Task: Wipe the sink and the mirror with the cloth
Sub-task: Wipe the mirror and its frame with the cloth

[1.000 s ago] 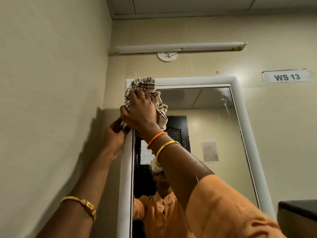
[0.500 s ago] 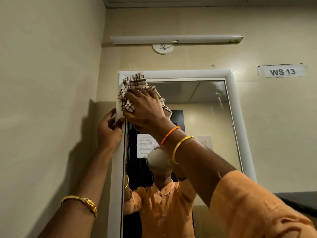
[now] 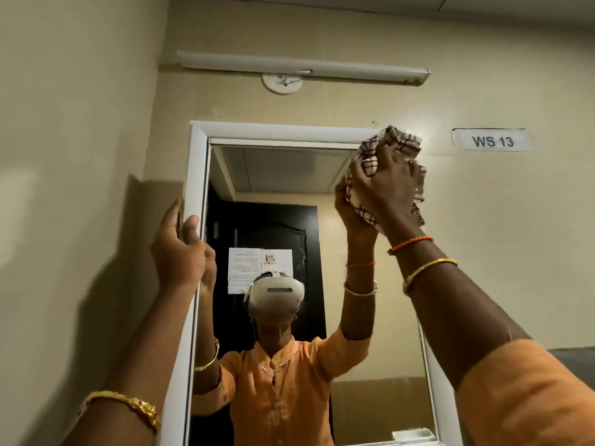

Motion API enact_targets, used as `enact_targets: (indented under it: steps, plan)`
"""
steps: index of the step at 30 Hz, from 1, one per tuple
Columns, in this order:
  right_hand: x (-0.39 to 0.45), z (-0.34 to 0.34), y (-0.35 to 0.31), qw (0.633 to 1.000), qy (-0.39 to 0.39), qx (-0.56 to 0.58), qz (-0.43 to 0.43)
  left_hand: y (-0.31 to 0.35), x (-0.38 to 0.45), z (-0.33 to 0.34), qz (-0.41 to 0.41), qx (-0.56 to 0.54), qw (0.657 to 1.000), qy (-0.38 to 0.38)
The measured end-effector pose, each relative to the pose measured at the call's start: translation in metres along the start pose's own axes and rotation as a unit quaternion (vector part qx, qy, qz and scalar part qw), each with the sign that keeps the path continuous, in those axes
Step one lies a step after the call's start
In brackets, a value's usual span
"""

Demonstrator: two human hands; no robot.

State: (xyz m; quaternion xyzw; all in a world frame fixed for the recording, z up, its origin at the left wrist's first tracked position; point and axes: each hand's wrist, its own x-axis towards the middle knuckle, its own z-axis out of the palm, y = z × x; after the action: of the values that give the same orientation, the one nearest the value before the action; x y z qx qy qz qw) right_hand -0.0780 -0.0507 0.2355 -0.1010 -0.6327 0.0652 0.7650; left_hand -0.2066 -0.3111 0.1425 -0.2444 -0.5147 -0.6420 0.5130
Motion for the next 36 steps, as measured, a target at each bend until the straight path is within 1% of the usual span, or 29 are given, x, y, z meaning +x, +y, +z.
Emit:
enact_targets:
  steps: [2,5,11,13,18,21,23,26,28,32,34,36]
  plan:
    - [-0.003,0.000,-0.003,1.000,-0.004,-0.001,-0.008,-0.001,-0.002,0.002,0.010,0.022,1.000,0.010]
    - [-0.020,-0.014,0.012,0.999,-0.027,0.000,-0.027,-0.005,0.000,0.001,0.019,0.032,0.999,0.012]
    - [-0.106,-0.025,0.049,0.997,-0.048,-0.023,-0.052,-0.014,-0.010,-0.008,-0.010,0.015,1.000,-0.003]
    - [-0.105,-0.026,0.052,0.997,-0.061,-0.019,-0.053,-0.017,-0.016,-0.012,-0.013,0.013,1.000,-0.014]
    - [-0.046,-0.022,0.033,0.996,-0.069,0.030,-0.046,-0.016,-0.020,-0.014,-0.019,0.009,0.999,-0.025]
    - [-0.024,-0.017,0.025,0.996,-0.073,0.029,-0.045,-0.016,-0.021,-0.015,-0.017,0.000,0.999,-0.027]
    - [-0.032,-0.017,0.028,0.996,-0.067,0.037,-0.049,-0.015,-0.023,-0.016,-0.022,-0.005,0.999,-0.031]
    - [-0.068,-0.021,0.040,0.996,-0.036,0.056,-0.057,-0.017,-0.025,-0.020,-0.040,-0.016,0.998,-0.042]
    - [-0.082,-0.022,0.042,0.996,-0.014,0.083,-0.038,-0.016,-0.025,-0.022,-0.051,-0.030,0.997,-0.055]
    - [-0.068,-0.014,0.014,0.987,-0.013,0.159,0.010,-0.013,-0.021,-0.024,-0.061,-0.048,0.995,-0.068]
    - [-0.059,-0.004,-0.015,0.985,-0.016,0.173,0.002,-0.015,-0.022,-0.024,-0.068,-0.053,0.994,-0.072]
    - [-0.056,0.012,-0.050,0.980,-0.037,0.193,-0.019,-0.015,-0.023,-0.024,-0.074,-0.054,0.993,-0.071]
